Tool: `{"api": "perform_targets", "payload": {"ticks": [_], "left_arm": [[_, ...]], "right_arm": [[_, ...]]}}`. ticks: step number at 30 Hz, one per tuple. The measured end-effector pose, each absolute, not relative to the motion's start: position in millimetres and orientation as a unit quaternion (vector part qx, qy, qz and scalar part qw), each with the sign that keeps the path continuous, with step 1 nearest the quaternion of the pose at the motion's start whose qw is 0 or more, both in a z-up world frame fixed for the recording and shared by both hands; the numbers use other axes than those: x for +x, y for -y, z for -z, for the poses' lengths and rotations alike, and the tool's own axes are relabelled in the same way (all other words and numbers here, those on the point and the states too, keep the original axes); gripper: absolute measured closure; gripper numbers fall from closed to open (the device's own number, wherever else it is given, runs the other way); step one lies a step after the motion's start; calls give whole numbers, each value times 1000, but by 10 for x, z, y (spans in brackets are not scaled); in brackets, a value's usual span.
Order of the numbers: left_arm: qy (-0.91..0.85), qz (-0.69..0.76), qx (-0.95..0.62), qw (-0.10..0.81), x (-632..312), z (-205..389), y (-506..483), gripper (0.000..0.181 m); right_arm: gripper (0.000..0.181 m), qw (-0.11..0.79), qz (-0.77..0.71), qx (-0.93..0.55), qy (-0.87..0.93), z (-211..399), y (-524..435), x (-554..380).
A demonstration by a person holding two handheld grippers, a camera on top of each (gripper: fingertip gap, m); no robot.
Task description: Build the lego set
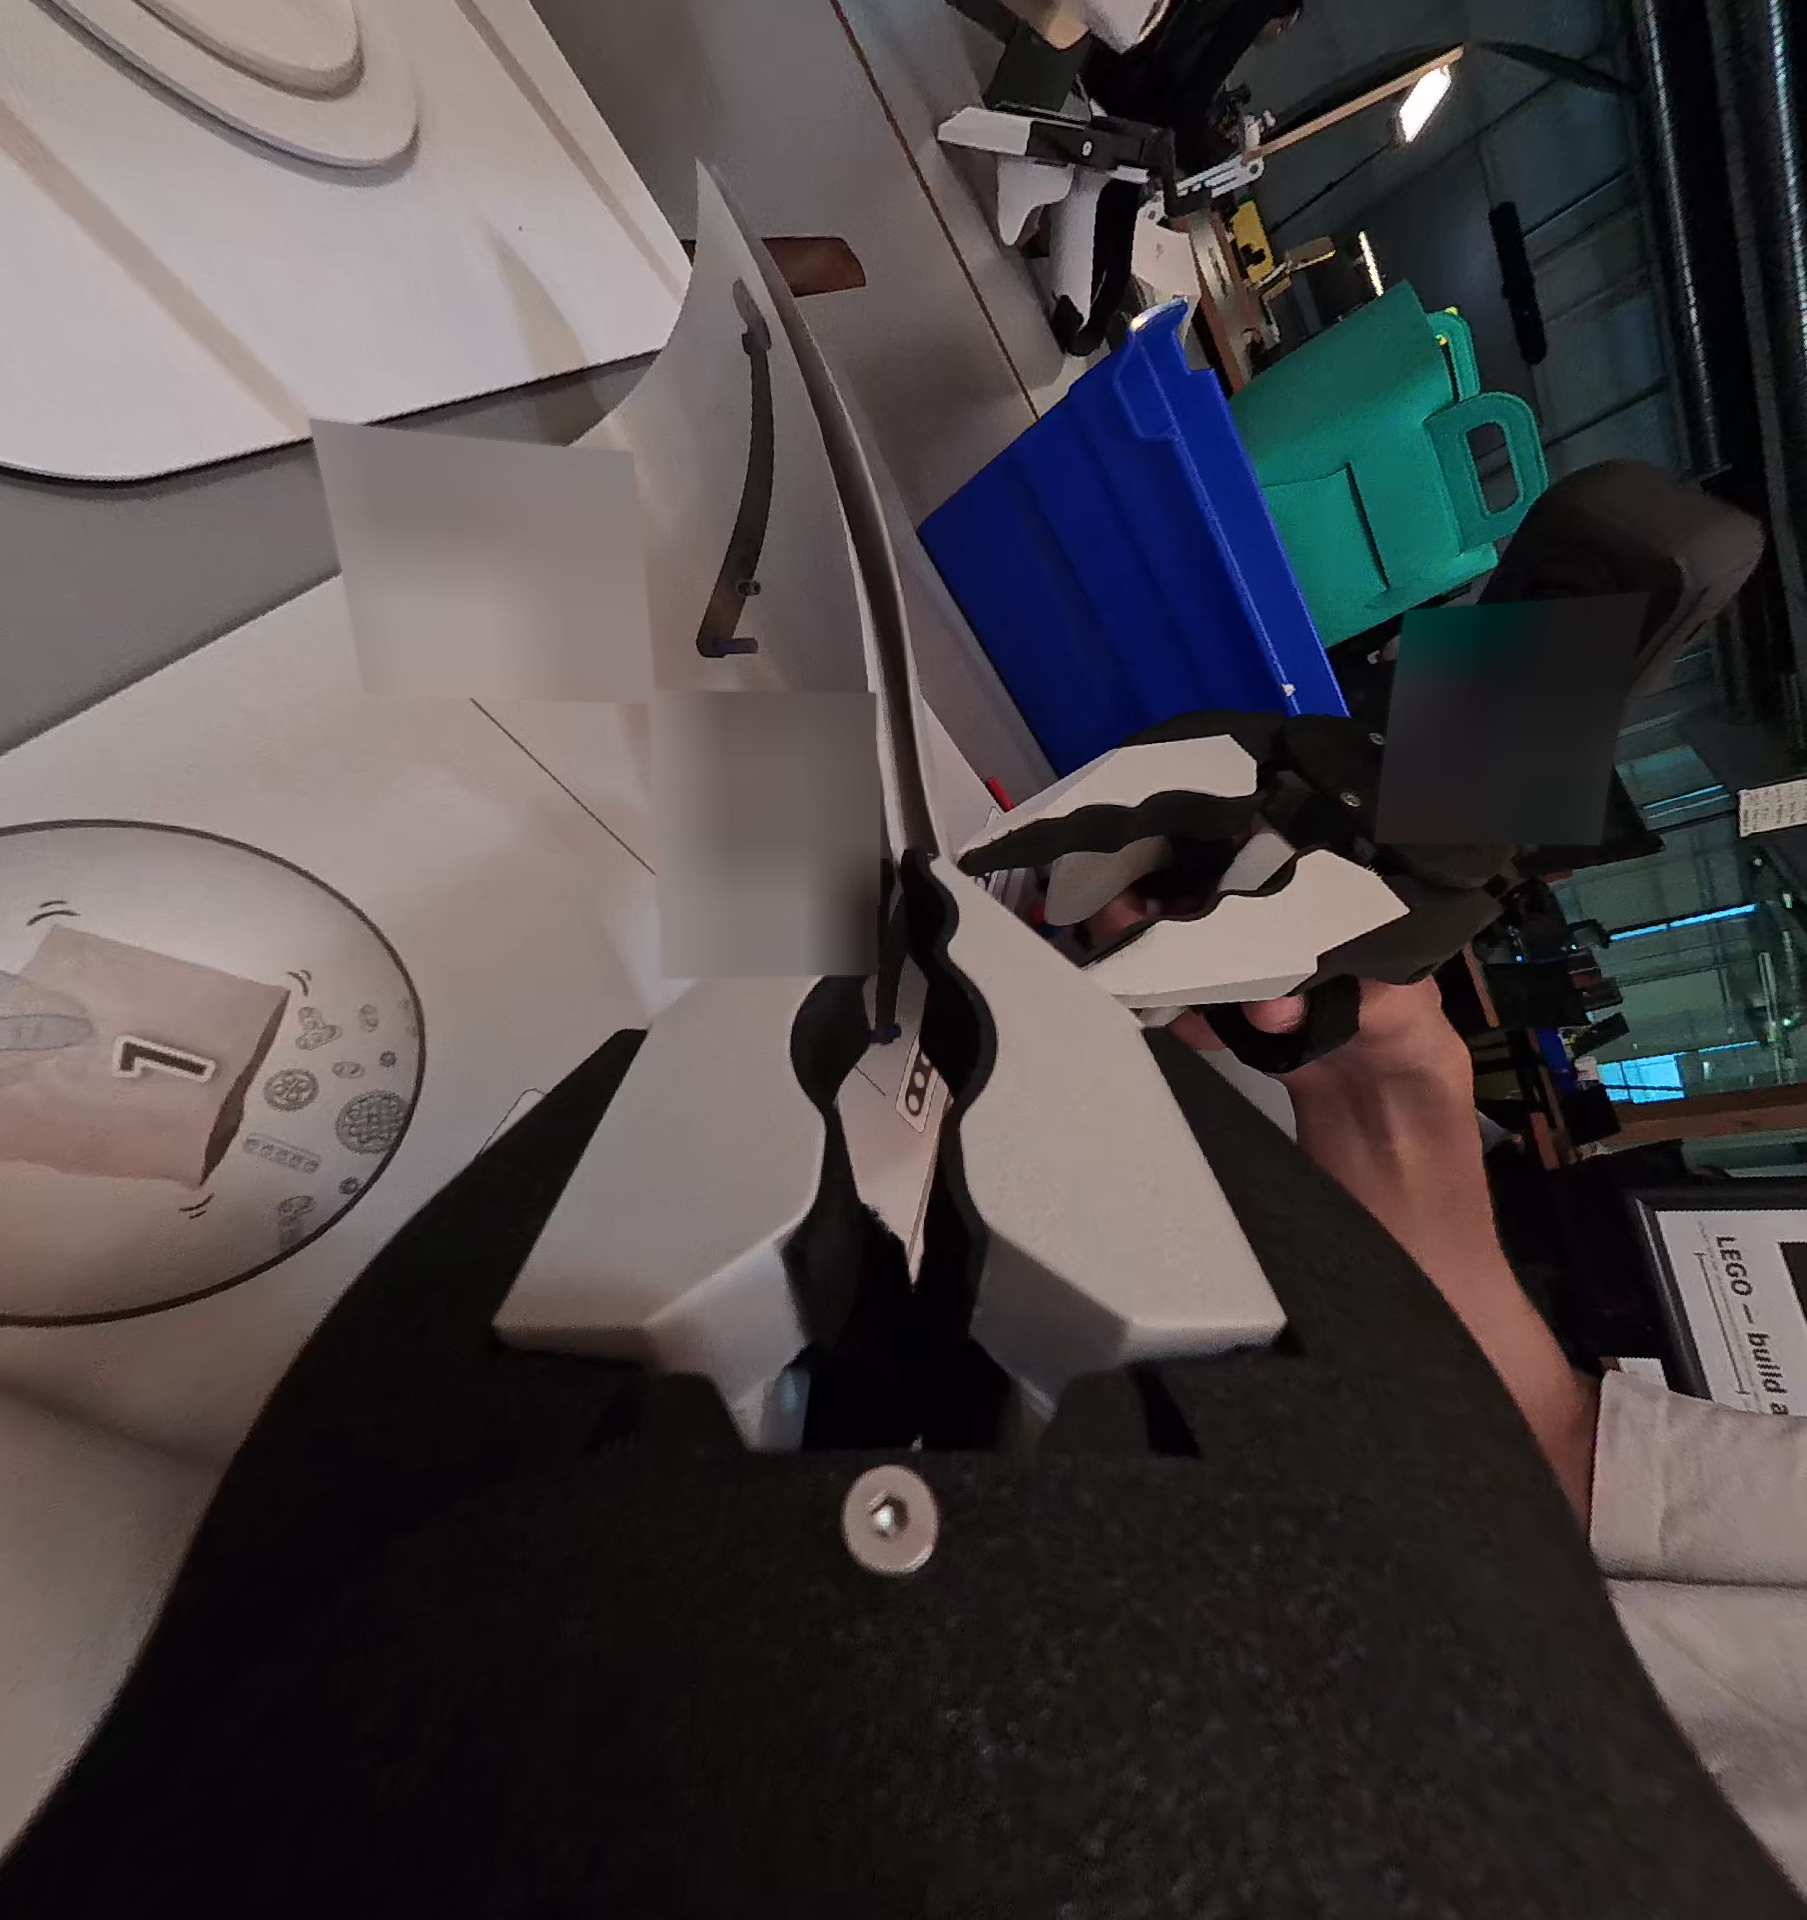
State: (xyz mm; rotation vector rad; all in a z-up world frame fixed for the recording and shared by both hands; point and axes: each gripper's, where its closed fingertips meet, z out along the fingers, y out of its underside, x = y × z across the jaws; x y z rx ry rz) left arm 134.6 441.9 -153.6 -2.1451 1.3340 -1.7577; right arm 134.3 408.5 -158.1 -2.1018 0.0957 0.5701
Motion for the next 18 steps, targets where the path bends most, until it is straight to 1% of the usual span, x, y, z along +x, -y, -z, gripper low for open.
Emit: {"api": "perform_targets", "payload": {"ticks": [6,9,11,13,15,18], "left_arm": [[-440,568,-694,49,1296,1543,-4422,181],[-449,555,-696,72,1220,1536,-4447,181],[-450,549,-698,92,1126,1488,-4488,181],[-444,547,-701,110,984,1418,-4550,181],[-439,543,-705,127,779,1358,-4621,181],[-415,546,-713,144,358,1250,-4750,181]], "right_arm": [[143,478,-202,-854,-41,1446,-4016,1460],[143,498,-133,-856,-48,1283,-3919,1667],[140,503,-38,-862,-50,1188,-3832,1889],[139,504,20,-862,-47,1068,-3753,1977],[139,509,-5,-860,-41,1012,-3803,1829],[136,462,-49,-886,1,1314,-3964,1490]]}}
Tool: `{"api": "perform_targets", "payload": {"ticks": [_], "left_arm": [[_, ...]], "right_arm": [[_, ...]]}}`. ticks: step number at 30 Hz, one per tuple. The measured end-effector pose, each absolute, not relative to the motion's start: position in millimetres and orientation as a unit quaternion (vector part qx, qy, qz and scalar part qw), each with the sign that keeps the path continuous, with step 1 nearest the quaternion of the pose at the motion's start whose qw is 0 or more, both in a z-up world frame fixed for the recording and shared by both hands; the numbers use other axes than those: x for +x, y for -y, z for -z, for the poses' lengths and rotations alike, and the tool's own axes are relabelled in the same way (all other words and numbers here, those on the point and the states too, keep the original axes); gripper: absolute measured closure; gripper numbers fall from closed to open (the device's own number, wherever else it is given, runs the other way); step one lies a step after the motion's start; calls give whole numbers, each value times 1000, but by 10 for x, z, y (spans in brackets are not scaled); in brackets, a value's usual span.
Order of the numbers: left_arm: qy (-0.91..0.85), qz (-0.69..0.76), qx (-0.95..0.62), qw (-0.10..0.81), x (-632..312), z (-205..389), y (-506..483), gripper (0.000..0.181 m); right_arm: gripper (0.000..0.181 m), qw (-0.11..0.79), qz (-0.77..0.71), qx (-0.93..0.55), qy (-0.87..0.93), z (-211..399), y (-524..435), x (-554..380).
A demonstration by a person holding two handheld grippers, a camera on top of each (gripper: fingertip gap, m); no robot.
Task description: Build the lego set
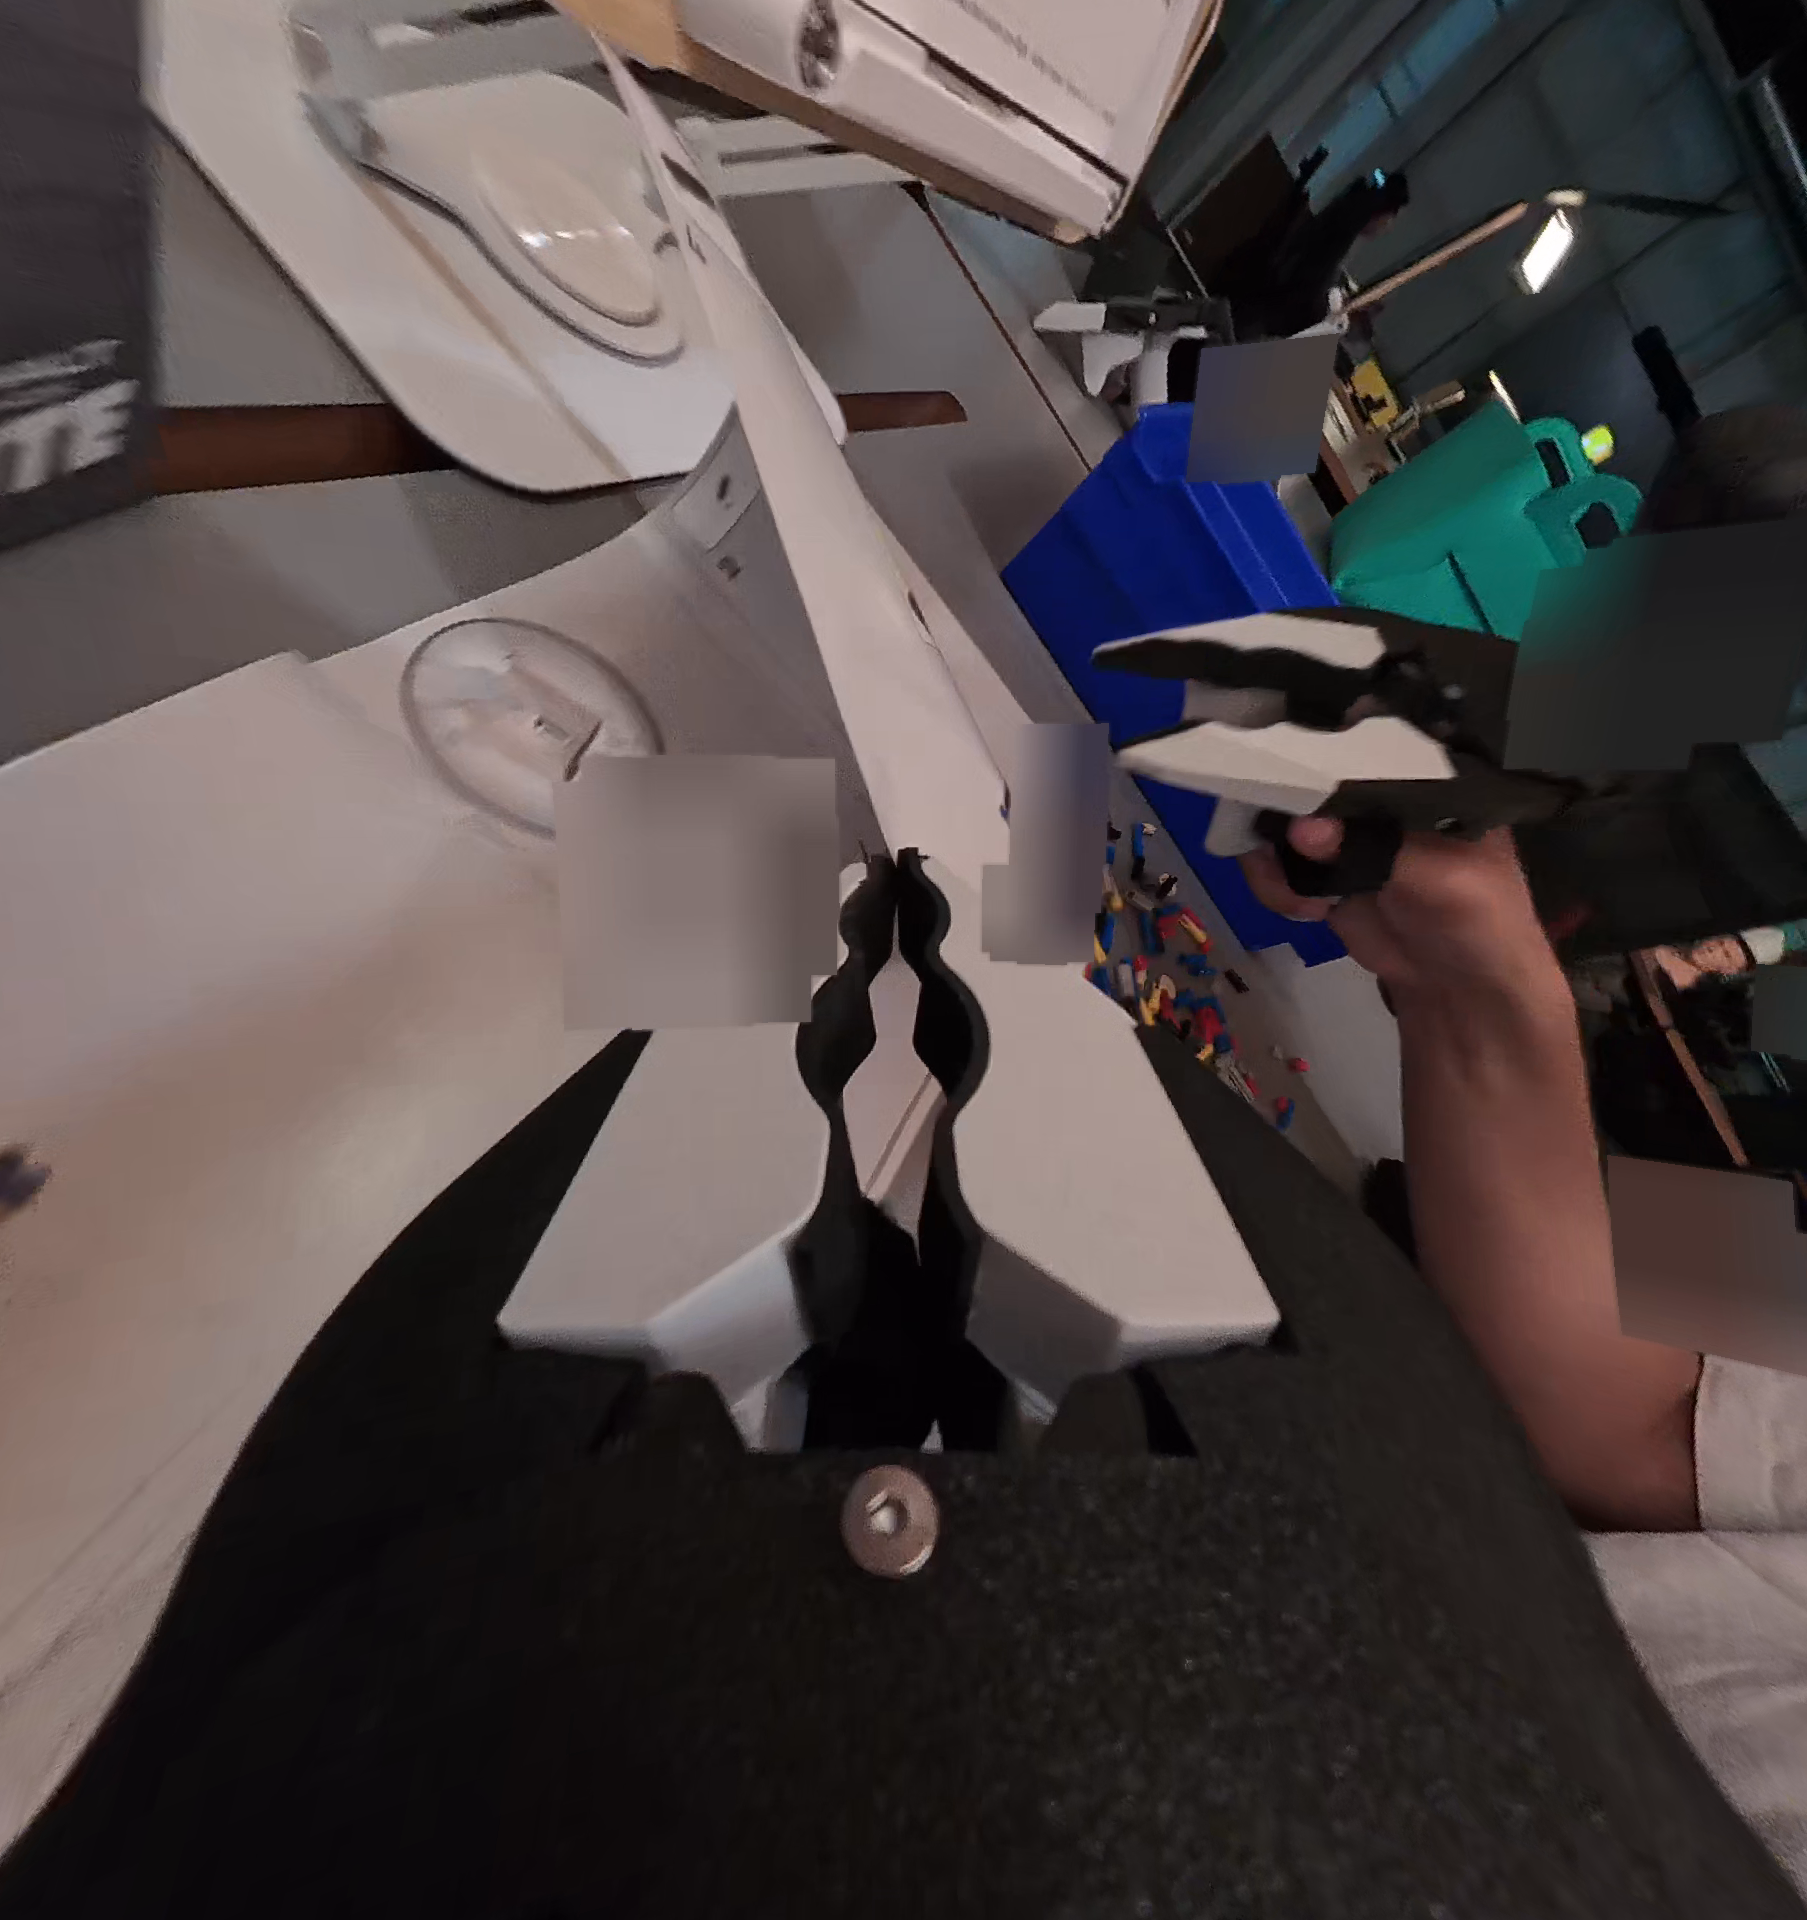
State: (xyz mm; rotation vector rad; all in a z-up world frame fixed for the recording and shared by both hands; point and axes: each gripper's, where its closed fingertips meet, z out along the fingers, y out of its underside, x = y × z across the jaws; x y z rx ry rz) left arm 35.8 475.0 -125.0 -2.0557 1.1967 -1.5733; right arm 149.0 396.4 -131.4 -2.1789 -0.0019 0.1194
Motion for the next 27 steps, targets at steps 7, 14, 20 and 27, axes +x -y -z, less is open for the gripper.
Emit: {"api": "perform_targets", "payload": {"ticks": [7,14,20,27], "left_arm": [[-372,515,-752,176,-833,1279,-5091,181],[-341,483,-784,190,-1511,1478,-5332,181],[-336,453,-803,190,-1781,1682,-5439,181],[-346,414,-817,203,-1985,1788,-5490,181]], "right_arm": [[143,403,-82,-906,100,1692,-4278,771],[147,360,-103,-916,142,1893,-4416,406],[163,390,-188,-880,195,1779,-4477,-70],[179,411,-100,-889,177,1778,-4598,240]]}}
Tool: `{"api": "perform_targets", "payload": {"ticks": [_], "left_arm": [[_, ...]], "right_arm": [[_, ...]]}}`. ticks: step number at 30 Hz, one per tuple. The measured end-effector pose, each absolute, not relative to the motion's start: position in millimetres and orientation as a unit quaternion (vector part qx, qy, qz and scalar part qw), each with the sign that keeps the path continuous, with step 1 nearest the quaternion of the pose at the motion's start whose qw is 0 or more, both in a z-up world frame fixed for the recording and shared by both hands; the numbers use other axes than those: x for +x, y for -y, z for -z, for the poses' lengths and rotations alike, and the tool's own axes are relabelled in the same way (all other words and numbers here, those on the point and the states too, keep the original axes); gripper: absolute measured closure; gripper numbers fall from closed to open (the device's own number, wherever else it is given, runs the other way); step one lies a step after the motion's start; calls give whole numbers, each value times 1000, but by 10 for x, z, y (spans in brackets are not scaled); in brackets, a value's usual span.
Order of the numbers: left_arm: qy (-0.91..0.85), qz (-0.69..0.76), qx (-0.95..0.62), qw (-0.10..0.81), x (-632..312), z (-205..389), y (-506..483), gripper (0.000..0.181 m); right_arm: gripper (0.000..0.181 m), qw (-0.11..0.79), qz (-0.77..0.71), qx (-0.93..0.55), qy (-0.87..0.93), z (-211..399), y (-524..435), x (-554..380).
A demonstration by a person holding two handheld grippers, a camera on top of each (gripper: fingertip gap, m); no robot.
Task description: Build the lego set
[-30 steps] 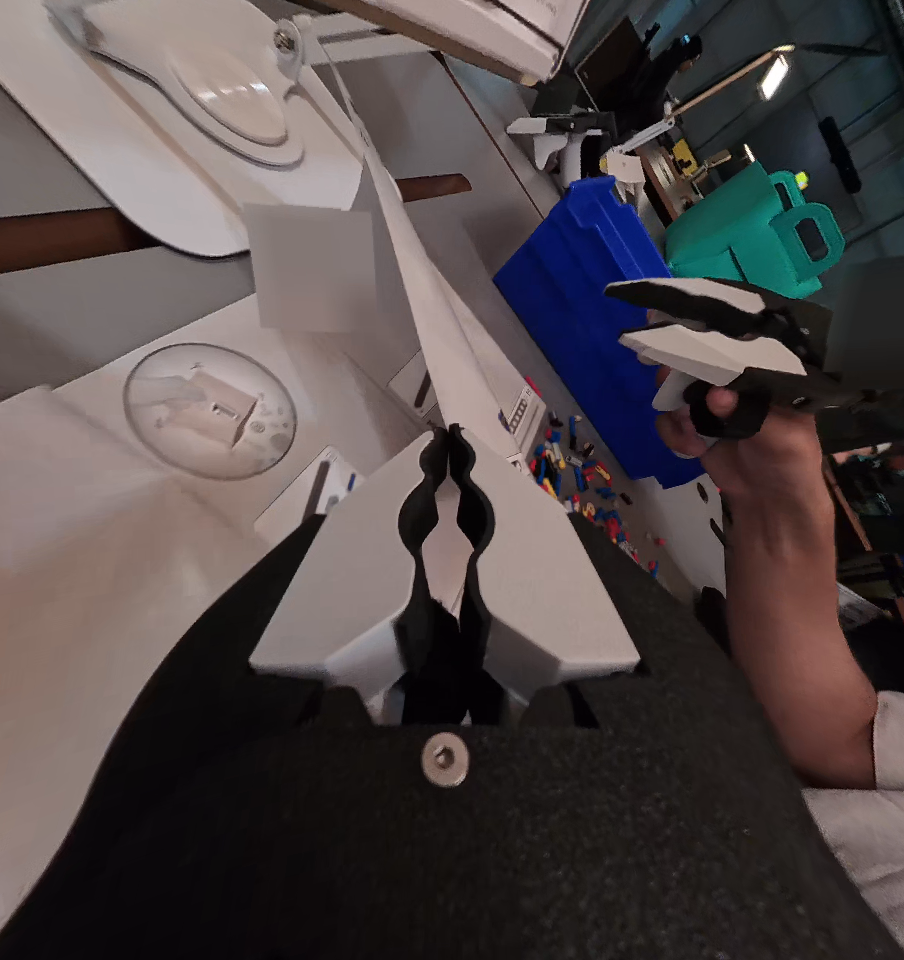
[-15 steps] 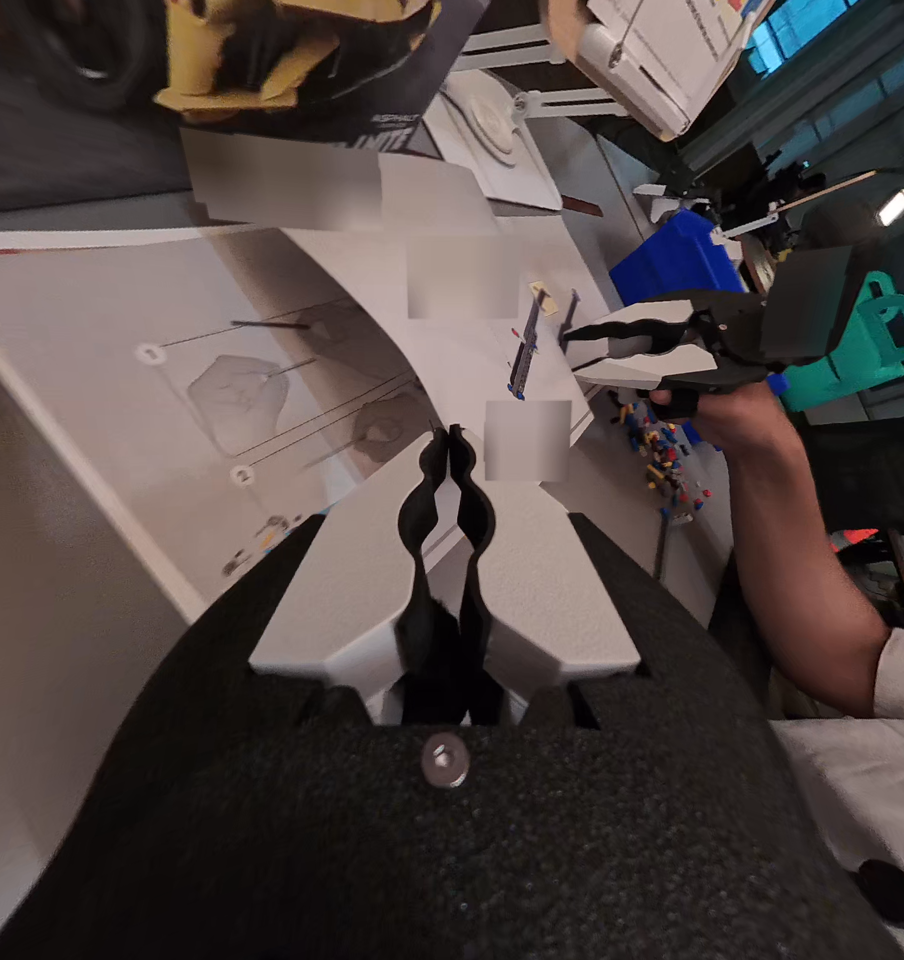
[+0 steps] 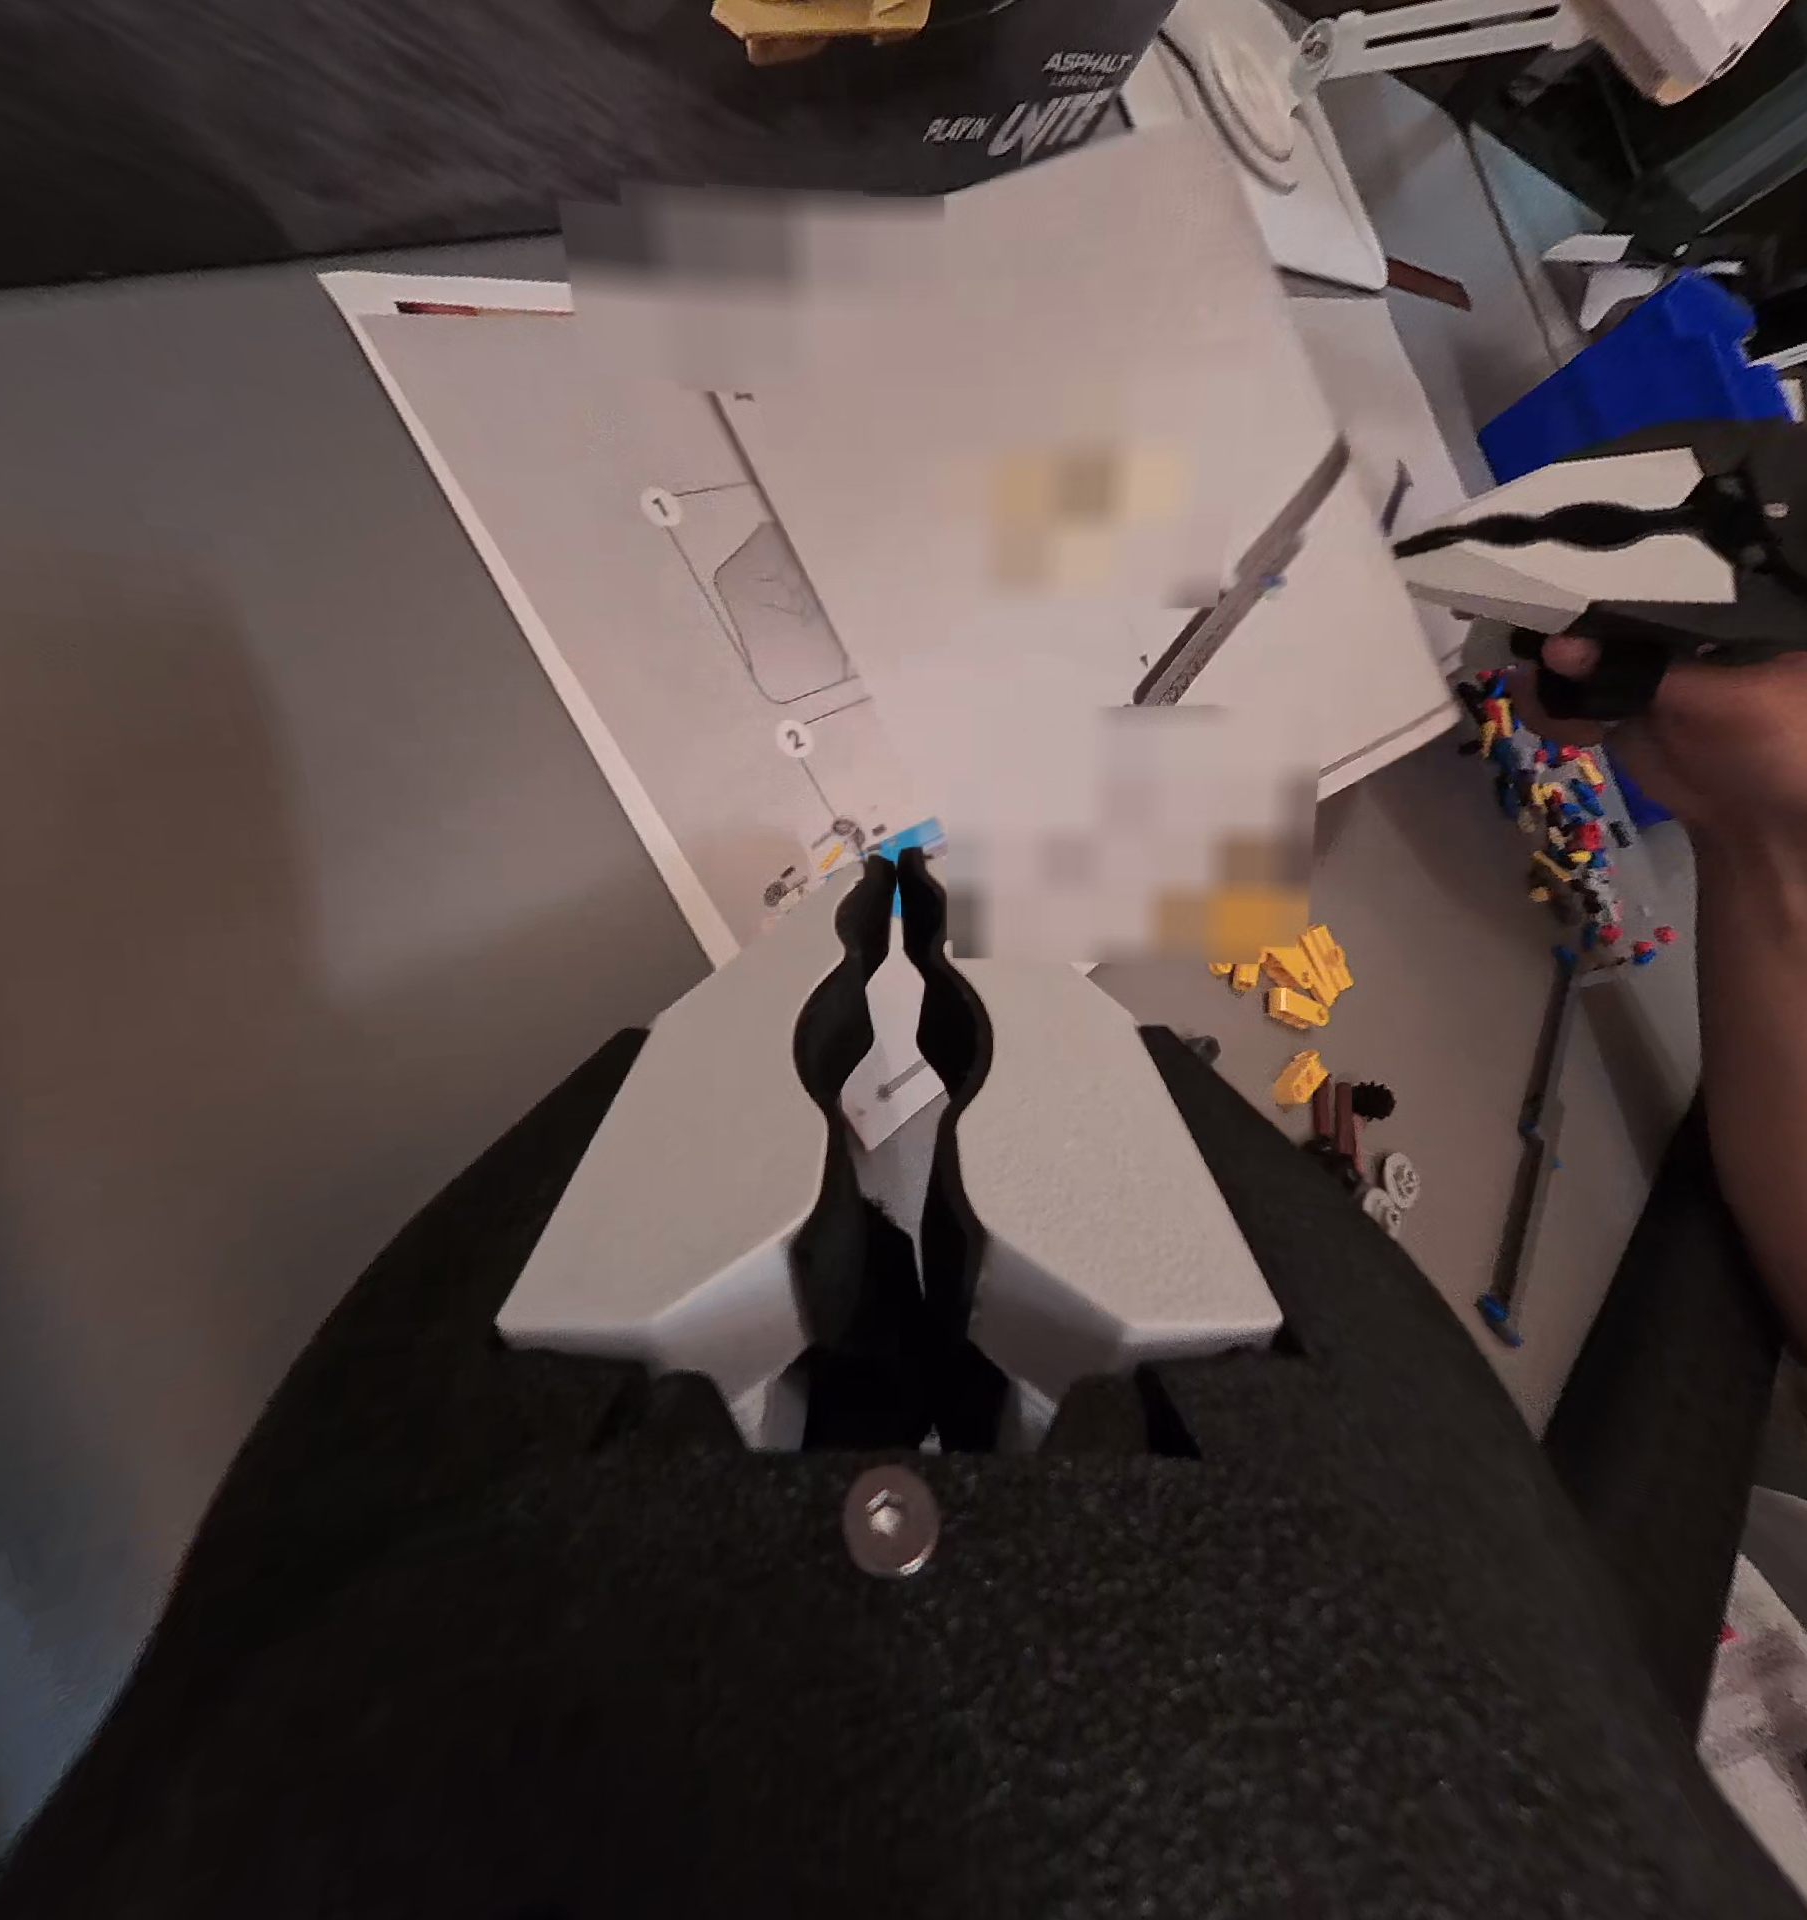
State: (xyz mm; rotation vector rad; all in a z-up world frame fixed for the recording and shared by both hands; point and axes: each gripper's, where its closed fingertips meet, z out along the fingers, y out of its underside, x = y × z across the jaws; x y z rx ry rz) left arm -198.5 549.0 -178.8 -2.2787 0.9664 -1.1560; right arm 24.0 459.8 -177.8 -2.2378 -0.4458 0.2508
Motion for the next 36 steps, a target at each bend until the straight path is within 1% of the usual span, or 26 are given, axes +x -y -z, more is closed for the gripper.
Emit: {"api": "perform_targets", "payload": {"ticks": [2,3,5,9,11,15,20,23,28,33,36], "left_arm": [[-344,395,-824,218,-2046,1818,-5539,181],[-345,386,-826,223,-2071,1828,-5553,181],[-353,377,-825,229,-2090,1816,-5545,180],[-361,316,-836,267,-2142,1827,-5667,180],[-371,278,-844,270,-2152,1893,-5730,179],[-373,272,-856,234,-2081,2044,-5700,179],[-374,290,-843,255,-1929,1916,-5681,177],[-407,312,-809,287,-1632,1650,-5611,177],[-513,341,-738,277,-693,1373,-5304,177],[-610,318,-678,258,313,1530,-5122,176],[-632,332,-663,226,622,1654,-4947,177]], "right_arm": [[179,418,-74,-881,209,1771,-4593,180],[180,424,-36,-880,212,1746,-4598,258],[180,443,-6,-871,213,1663,-4576,333],[181,403,22,-901,161,1806,-4495,670],[181,377,-14,-911,168,1946,-4517,539],[181,397,2,-894,209,1902,-4660,284],[181,382,4,-887,259,1937,-4663,21],[181,369,21,-884,287,2022,-4630,-31],[181,361,-38,-878,313,2097,-4533,-248],[181,356,-38,-875,326,2127,-4501,-330],[181,390,-86,-861,315,1888,-4426,-340]]}}
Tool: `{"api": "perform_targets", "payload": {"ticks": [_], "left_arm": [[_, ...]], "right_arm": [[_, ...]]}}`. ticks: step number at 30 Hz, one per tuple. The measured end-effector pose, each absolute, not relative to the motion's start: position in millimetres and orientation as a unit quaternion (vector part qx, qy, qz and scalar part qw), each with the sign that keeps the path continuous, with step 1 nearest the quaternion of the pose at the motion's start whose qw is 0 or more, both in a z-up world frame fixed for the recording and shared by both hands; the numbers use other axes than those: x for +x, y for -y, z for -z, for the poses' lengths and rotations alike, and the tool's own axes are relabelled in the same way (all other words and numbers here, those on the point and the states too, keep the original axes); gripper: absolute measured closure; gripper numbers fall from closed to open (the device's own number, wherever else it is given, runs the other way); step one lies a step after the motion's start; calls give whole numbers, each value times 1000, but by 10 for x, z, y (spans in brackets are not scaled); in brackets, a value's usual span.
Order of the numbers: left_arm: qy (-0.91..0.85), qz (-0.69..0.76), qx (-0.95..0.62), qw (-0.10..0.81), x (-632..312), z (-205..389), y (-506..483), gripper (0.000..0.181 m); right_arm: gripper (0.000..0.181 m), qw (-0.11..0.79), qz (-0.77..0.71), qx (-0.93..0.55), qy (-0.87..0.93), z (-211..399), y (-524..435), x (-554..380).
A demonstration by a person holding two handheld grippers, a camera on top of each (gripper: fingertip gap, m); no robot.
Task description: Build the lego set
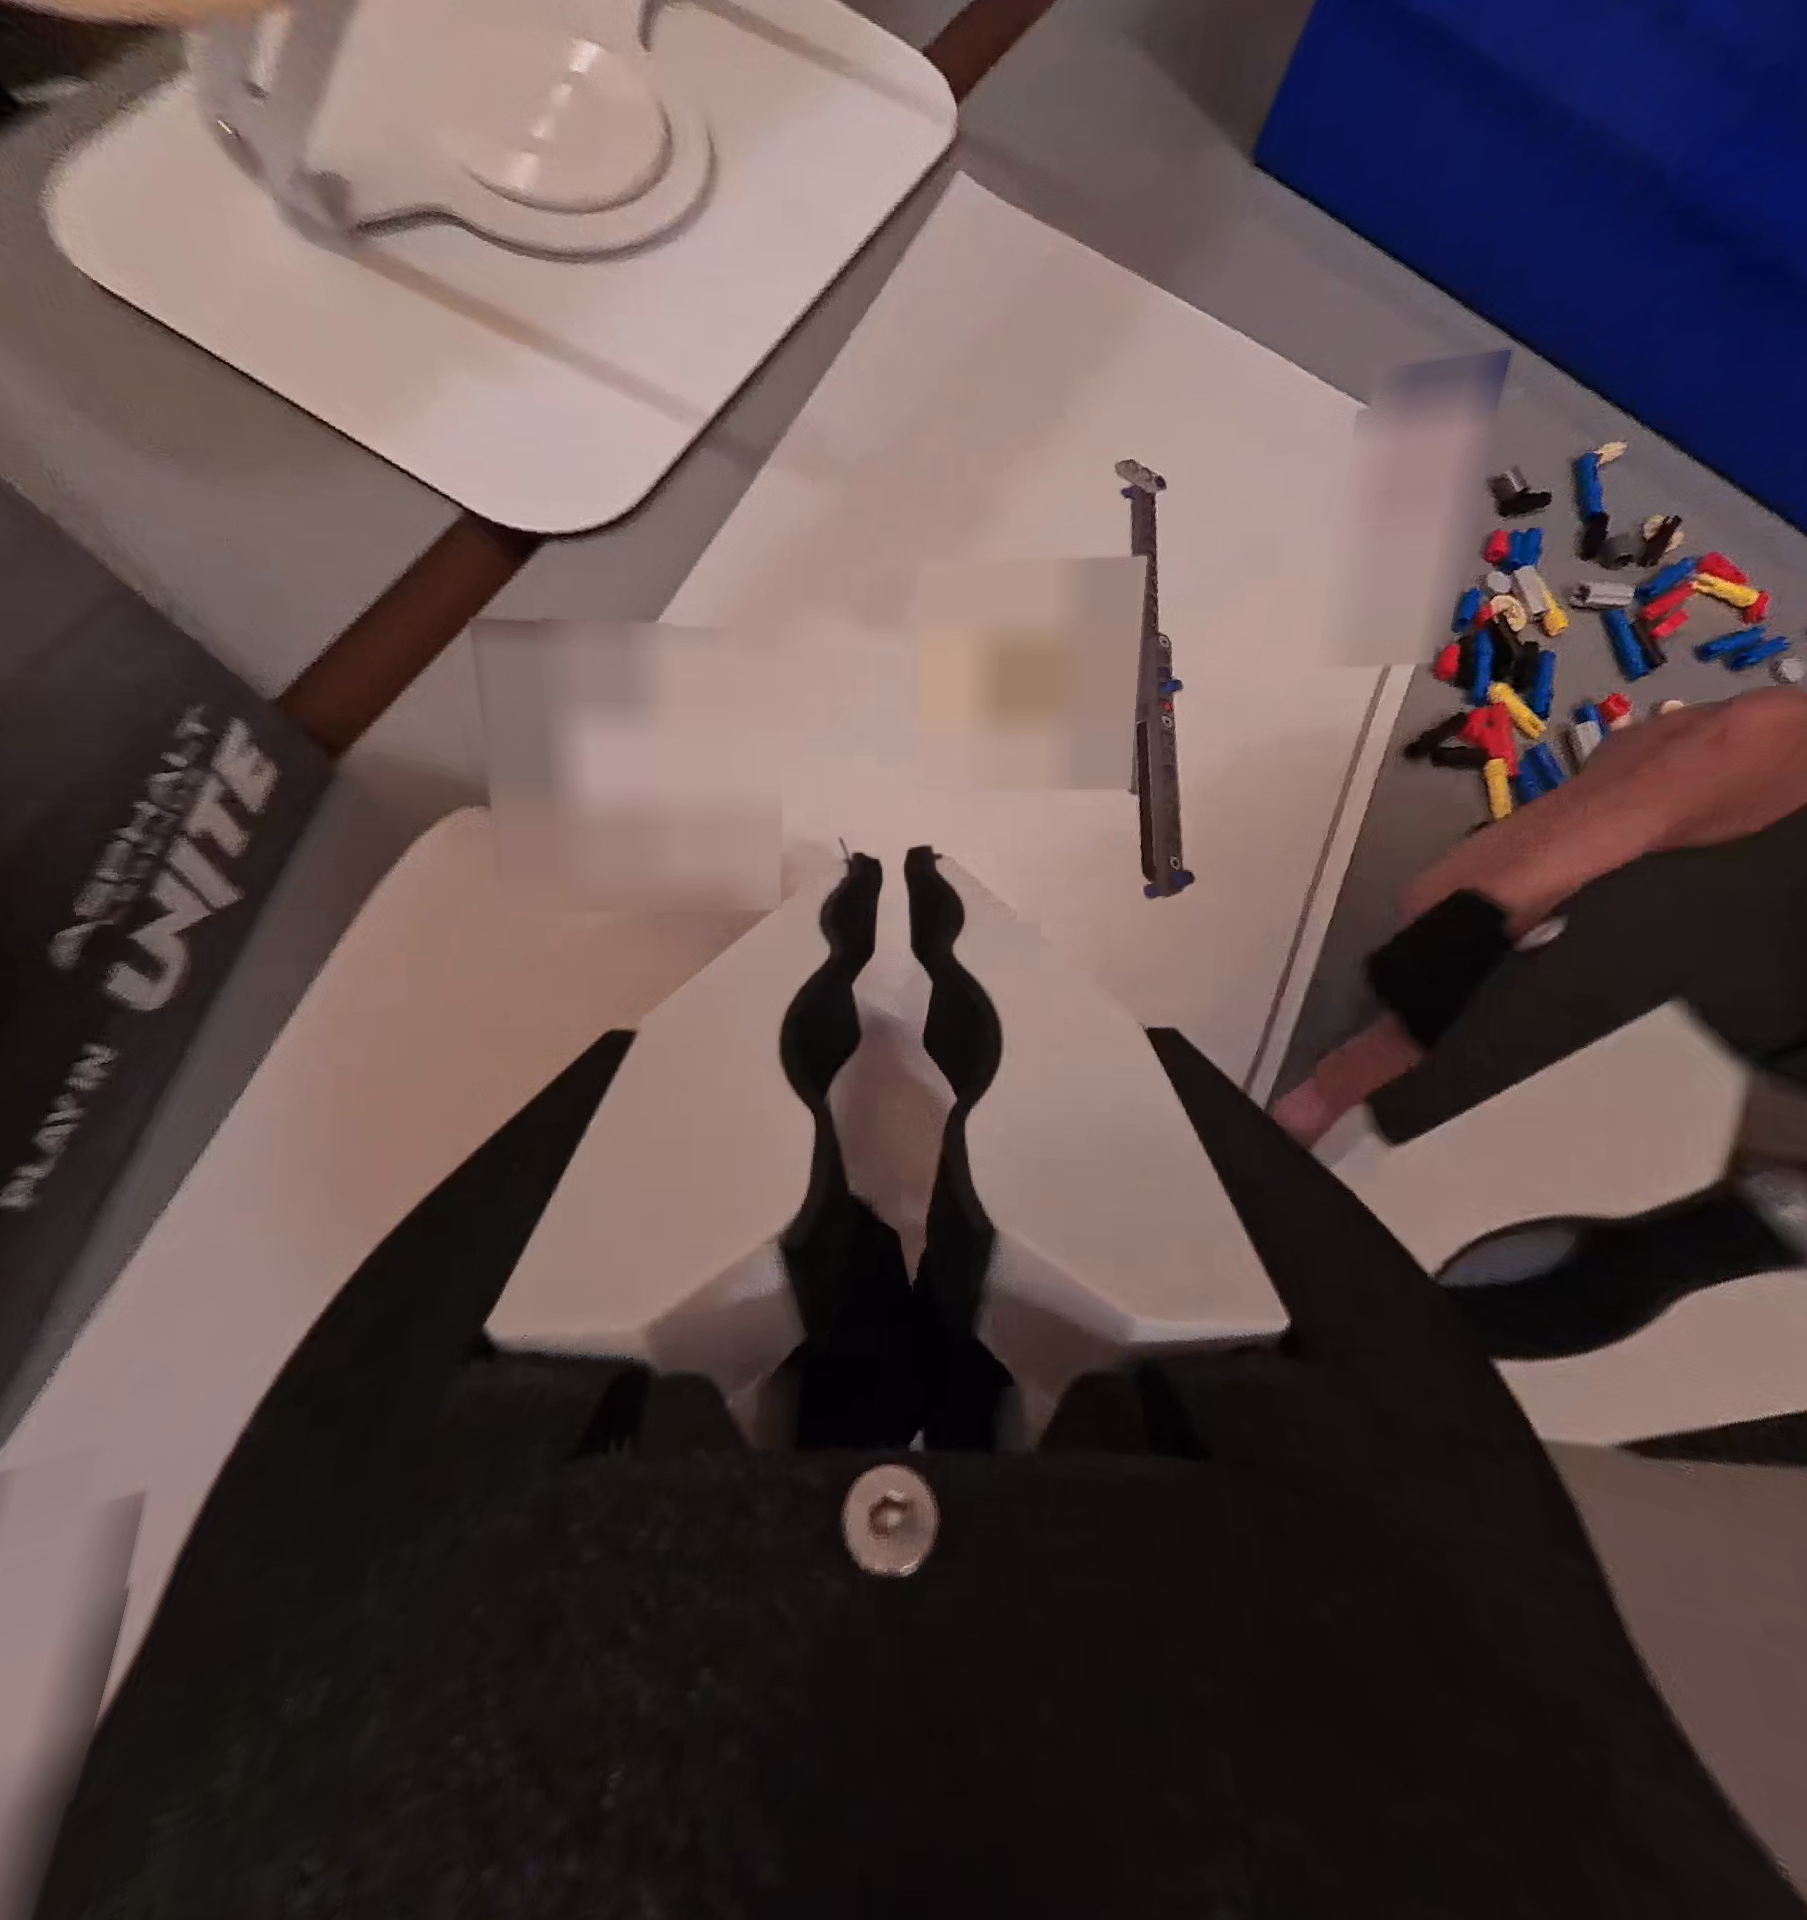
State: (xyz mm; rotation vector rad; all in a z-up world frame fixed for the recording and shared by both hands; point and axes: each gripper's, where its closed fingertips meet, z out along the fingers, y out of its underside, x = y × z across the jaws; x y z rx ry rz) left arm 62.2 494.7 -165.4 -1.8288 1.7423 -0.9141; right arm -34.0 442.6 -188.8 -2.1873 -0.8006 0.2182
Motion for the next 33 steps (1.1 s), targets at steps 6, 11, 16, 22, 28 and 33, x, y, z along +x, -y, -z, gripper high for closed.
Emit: {"api": "perform_targets", "payload": {"ticks": [6,11,16,22,28,33], "left_arm": [[-633,298,-674,235,474,1894,-5005,180],[-636,268,-684,238,227,2069,-5097,181],[-637,252,-685,247,67,2160,-5189,181],[-627,276,-689,235,70,2158,-5189,181],[-625,260,-695,241,43,2139,-5226,179],[-603,292,-688,278,257,1851,-5286,166]], "right_arm": [[181,422,-52,-892,153,1765,-4457,684],[181,381,11,-917,116,2095,-4524,868],[181,371,21,-922,111,2106,-4523,872],[181,428,-95,-853,285,1814,-4475,-56],[181,389,-101,-871,283,2054,-4441,-49],[181,392,-57,-863,314,1996,-4455,-79]]}}
